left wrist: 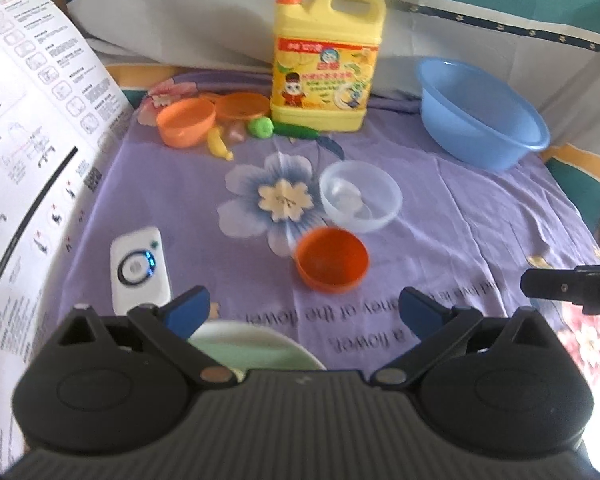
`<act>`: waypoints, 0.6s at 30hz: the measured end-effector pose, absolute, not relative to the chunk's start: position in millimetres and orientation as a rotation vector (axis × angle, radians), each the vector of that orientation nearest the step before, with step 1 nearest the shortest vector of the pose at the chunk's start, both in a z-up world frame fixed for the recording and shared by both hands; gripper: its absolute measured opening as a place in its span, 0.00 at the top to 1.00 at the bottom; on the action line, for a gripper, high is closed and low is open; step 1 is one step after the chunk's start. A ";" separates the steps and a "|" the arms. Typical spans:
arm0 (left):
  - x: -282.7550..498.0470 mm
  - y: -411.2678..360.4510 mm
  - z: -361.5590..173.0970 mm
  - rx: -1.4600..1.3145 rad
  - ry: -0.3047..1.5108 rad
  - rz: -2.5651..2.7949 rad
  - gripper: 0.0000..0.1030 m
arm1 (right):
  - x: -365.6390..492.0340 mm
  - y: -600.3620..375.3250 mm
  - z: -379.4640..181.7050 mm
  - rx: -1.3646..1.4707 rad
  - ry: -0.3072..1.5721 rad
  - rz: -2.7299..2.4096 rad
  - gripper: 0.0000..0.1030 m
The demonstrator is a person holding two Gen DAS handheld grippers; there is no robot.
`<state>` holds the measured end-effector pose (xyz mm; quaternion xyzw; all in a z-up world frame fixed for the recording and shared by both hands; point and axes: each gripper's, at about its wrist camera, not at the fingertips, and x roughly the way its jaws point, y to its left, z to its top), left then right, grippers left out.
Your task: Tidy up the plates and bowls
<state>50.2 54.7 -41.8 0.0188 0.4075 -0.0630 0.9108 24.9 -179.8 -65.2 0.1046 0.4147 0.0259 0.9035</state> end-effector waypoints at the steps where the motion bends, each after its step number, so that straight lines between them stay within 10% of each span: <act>1: 57.0 55.3 -41.9 0.041 0.839 -0.124 0.00 | 32.0 -178.9 -64.6 0.217 0.860 0.055 0.00; 13: 140.6 45.0 -59.2 0.043 0.862 -0.098 0.00 | 122.5 -168.5 -61.2 0.262 0.819 0.088 0.00; 18: 166.2 34.7 -74.1 0.045 0.884 -0.109 0.13 | 153.6 -162.7 -71.8 0.289 0.832 0.111 0.20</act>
